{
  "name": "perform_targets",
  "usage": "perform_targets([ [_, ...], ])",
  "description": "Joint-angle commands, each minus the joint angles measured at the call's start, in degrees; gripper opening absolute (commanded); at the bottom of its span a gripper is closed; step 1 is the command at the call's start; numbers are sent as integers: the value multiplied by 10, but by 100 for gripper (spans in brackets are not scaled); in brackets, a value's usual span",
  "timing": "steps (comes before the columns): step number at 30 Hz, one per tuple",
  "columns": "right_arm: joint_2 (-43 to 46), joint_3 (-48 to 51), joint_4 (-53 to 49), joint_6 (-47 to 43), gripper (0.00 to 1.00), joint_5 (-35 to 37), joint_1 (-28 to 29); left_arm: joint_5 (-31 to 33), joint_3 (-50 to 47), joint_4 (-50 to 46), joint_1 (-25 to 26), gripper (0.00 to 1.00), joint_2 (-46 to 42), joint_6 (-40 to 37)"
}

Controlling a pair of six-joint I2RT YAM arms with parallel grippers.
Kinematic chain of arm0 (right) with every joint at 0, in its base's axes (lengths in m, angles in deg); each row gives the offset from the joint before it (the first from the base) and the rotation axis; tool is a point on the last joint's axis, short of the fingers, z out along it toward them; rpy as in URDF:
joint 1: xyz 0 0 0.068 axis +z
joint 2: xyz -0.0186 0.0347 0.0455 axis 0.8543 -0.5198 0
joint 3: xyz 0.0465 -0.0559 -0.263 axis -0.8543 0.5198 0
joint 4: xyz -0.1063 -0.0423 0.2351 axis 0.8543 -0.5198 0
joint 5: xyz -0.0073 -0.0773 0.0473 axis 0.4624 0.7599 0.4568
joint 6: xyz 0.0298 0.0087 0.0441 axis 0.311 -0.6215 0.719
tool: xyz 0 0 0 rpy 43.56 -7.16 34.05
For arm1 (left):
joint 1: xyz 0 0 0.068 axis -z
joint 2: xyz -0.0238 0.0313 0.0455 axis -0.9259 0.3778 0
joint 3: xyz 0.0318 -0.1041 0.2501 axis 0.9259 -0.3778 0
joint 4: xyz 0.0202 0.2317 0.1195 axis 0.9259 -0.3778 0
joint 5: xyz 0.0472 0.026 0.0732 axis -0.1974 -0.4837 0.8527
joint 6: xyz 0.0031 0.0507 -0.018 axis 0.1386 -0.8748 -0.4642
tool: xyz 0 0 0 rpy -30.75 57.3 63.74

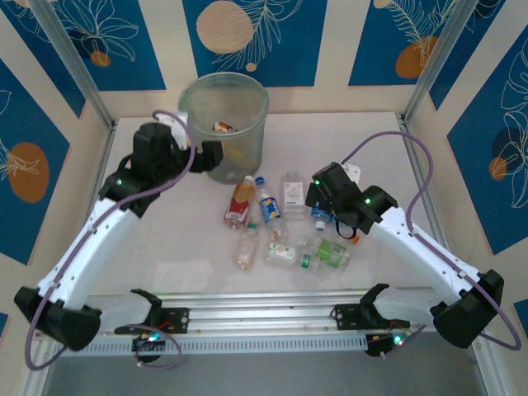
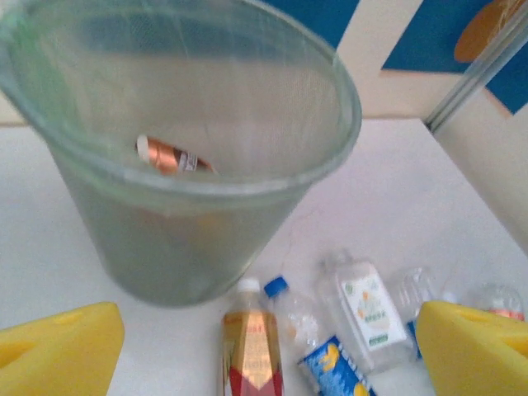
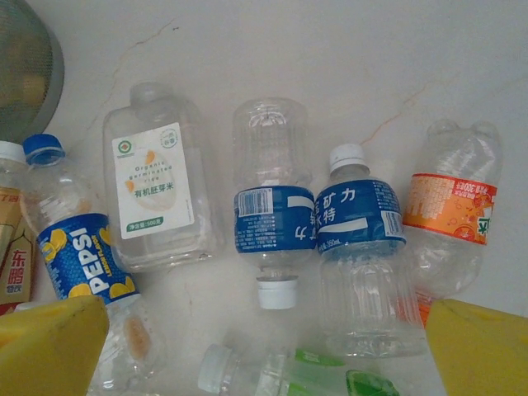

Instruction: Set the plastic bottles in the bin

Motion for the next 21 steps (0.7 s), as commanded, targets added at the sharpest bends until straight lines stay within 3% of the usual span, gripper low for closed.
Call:
perform_targets([
  [1, -5, -13, -5, 5, 99, 18, 3, 28, -69, 10, 34, 91, -39, 10],
  [9, -8, -21, -9, 12, 99, 34, 1, 123, -165, -52, 183, 91, -47, 96],
  [16, -16, -23, -26, 22, 99, 45, -2, 104, -219, -40, 231, 88, 8, 135],
  [21, -20, -24, -38, 32, 99, 51, -2, 82, -222, -33, 252, 80, 72, 129],
])
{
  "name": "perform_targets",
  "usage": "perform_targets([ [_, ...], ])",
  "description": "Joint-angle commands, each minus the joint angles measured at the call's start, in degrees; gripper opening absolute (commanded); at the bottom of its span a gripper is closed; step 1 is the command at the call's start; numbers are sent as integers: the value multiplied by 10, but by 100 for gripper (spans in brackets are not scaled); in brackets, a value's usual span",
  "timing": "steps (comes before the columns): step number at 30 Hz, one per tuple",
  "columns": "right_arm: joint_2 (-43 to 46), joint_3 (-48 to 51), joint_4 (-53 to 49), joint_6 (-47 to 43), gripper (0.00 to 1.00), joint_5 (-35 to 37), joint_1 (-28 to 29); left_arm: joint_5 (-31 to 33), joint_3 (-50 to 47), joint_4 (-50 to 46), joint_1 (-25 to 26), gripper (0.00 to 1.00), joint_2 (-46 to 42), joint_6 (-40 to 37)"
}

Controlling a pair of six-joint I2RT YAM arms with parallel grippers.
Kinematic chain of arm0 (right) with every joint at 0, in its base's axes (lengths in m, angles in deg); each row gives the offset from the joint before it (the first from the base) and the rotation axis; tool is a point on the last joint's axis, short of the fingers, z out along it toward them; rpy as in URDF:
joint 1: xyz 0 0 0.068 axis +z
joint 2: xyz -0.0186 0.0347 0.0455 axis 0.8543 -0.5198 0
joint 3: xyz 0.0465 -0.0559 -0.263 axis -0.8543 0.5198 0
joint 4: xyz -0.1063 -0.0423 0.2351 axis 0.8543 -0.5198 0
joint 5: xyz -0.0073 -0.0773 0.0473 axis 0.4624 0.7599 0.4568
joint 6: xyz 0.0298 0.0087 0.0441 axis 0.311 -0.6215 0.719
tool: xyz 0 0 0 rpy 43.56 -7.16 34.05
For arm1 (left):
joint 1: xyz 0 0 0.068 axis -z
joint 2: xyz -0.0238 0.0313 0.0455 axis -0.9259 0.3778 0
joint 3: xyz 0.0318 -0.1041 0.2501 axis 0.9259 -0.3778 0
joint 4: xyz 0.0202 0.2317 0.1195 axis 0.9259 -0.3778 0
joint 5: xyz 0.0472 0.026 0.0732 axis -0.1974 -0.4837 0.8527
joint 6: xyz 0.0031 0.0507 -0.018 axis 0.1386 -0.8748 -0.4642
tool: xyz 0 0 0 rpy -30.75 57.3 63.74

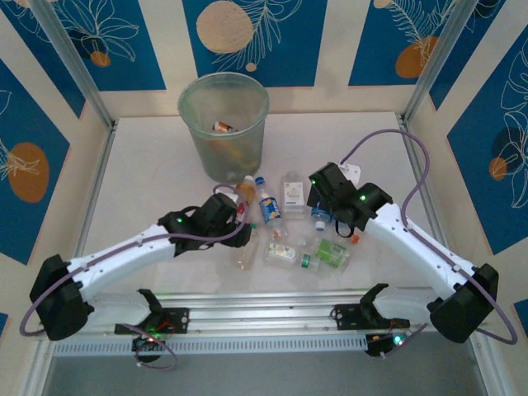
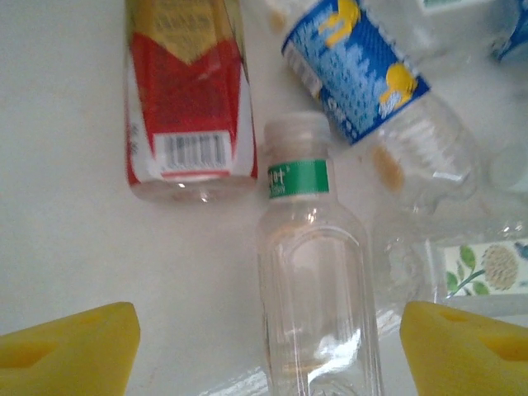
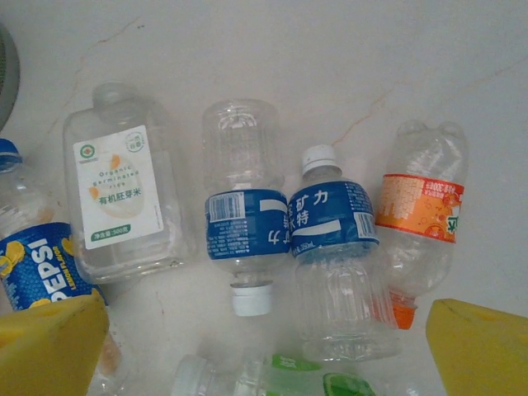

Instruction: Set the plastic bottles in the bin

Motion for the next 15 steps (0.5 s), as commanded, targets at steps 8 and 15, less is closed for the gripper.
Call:
perform_targets([
  [8, -1, -12, -18, 29, 99, 22, -1, -44, 2, 25, 21, 75, 91, -13],
  [15, -2, -9, -18, 31, 99, 22, -1, -43, 4, 28, 26, 76, 134, -6],
])
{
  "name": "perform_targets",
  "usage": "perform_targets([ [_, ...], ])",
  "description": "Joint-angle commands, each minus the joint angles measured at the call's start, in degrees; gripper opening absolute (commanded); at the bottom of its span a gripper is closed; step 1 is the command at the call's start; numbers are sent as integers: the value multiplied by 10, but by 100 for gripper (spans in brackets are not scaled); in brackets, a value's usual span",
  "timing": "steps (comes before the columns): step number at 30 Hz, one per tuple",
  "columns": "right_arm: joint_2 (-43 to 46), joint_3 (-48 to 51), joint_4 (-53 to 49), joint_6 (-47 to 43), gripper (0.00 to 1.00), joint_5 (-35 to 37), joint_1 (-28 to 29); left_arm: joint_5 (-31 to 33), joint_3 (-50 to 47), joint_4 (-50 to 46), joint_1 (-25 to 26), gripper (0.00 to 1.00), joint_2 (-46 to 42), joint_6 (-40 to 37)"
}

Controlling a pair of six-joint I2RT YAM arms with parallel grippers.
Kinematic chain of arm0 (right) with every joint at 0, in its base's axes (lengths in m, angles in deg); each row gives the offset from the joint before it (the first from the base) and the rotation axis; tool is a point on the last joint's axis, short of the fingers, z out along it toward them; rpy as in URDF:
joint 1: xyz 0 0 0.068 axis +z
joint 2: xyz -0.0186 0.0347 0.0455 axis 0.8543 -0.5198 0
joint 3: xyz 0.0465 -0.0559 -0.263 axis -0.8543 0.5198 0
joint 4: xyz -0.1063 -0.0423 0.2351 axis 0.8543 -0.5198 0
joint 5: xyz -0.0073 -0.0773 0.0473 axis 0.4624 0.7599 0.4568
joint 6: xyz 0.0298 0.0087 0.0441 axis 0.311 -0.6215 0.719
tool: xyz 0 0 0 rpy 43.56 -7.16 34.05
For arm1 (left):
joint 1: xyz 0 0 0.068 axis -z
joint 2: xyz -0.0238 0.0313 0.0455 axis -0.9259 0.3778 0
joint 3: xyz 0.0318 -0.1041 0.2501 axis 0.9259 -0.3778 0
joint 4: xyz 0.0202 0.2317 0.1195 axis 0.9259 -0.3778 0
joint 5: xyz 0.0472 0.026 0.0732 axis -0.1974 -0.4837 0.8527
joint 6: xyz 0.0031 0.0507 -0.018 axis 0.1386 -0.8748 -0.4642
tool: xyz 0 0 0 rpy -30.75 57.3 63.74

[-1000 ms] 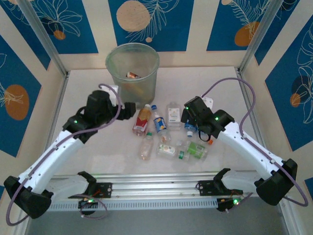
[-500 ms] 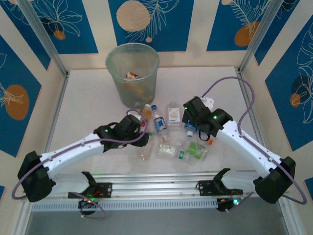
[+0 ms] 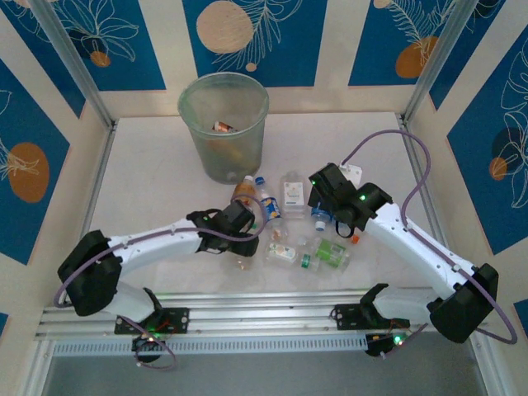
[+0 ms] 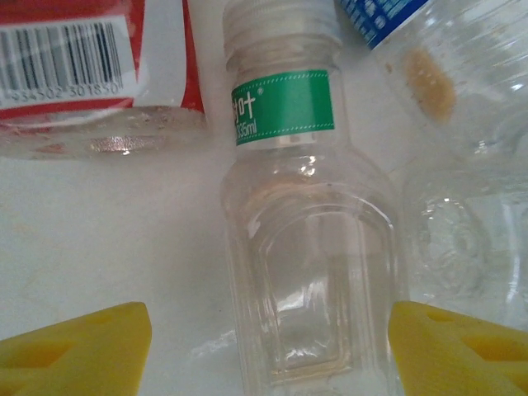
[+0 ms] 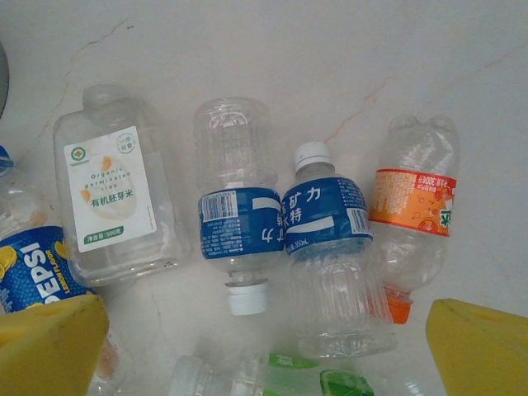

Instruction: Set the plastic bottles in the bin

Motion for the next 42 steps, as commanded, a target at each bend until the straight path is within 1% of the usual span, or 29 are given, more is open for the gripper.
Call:
perform_targets([
  [1, -1, -9, -11, 17, 99, 18, -1, -8, 4, 8, 11, 76, 17, -2],
  [12, -3, -9, -12, 16, 99, 18, -1, 1, 14, 6, 14, 77, 53, 0],
  [20, -4, -7, -9, 15, 99, 19, -2, 29, 20, -9, 14, 77, 66, 3],
  [27, -4, -6, -10, 13, 99, 18, -2, 38, 29, -13, 14, 83, 82, 2],
  [34, -5, -4, -8, 15, 99, 18, -3, 44, 30, -17, 15, 83, 93, 1],
  [39, -8, -5, -5, 14, 99, 14, -3, 46, 30, -15, 15, 77, 95, -3],
  [42, -11, -7, -6, 12, 99, 13, -3, 46, 34, -19, 15, 70, 96, -10],
])
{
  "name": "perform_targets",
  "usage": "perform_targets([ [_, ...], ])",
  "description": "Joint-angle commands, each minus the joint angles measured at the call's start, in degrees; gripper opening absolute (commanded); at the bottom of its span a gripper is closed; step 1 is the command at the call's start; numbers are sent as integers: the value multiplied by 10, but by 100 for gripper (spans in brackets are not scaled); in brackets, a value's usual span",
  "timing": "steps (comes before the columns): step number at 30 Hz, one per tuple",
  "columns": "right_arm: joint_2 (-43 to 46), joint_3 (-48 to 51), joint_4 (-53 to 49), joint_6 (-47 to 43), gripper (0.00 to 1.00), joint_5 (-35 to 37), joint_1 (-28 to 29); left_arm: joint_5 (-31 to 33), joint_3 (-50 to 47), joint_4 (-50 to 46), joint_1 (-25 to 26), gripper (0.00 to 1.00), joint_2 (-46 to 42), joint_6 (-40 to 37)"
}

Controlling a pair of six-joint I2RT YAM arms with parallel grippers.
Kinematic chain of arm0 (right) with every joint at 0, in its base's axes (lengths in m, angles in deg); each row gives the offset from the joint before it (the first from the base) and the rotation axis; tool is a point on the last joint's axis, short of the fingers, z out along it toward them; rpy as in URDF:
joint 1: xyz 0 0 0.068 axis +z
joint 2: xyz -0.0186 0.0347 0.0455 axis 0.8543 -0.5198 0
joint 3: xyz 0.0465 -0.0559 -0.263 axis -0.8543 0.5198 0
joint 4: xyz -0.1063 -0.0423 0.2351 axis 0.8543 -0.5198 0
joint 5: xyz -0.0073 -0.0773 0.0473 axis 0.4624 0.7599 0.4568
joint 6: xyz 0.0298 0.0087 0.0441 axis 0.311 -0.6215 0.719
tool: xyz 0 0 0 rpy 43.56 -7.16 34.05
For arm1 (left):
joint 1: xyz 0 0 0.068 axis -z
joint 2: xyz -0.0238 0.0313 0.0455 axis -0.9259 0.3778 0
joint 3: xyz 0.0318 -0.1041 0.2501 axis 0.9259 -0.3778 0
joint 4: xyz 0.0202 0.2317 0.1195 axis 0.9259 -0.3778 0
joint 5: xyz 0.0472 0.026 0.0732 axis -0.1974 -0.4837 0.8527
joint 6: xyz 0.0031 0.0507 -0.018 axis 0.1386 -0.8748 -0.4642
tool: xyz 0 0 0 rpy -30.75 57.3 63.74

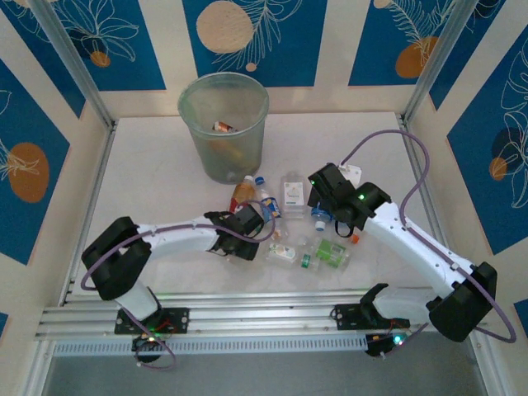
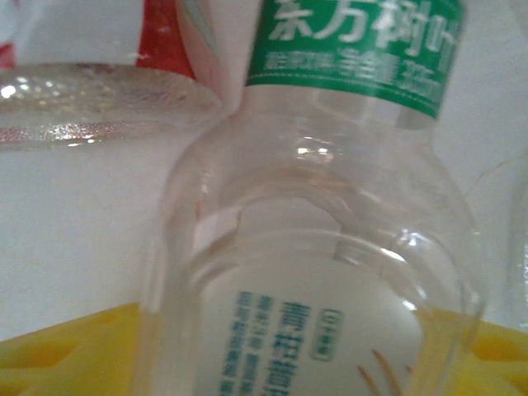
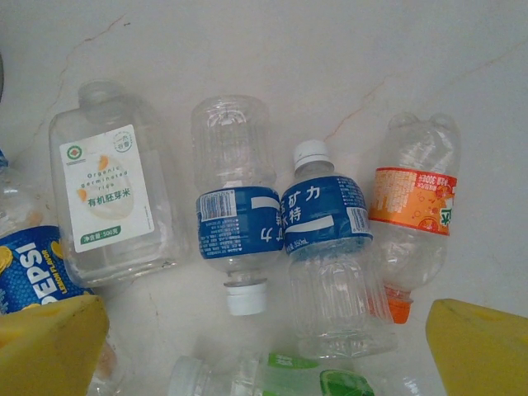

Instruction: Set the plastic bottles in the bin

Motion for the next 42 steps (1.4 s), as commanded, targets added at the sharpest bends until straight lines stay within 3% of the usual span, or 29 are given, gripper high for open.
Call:
perform_targets([
  [1, -4, -8, -6, 11, 99, 13, -2, 9, 20, -19, 5, 68, 3, -10],
  [5, -4, -8, -2, 9, 99, 14, -3, 6, 25, -27, 5, 60, -13, -21],
  [19, 88, 41, 102, -63, 99, 0, 9, -38, 97, -64, 7, 59, -173, -92],
  [28, 154, 55, 96, -42, 99, 17, 6, 49, 244, -25, -5, 59, -176, -220],
  [35, 162, 53, 84, -38, 99, 13, 6, 67, 349, 64, -69, 59, -132, -274],
  [42, 157, 51, 73, -32, 99, 5, 6, 12, 474, 66, -192, 59, -45, -223],
])
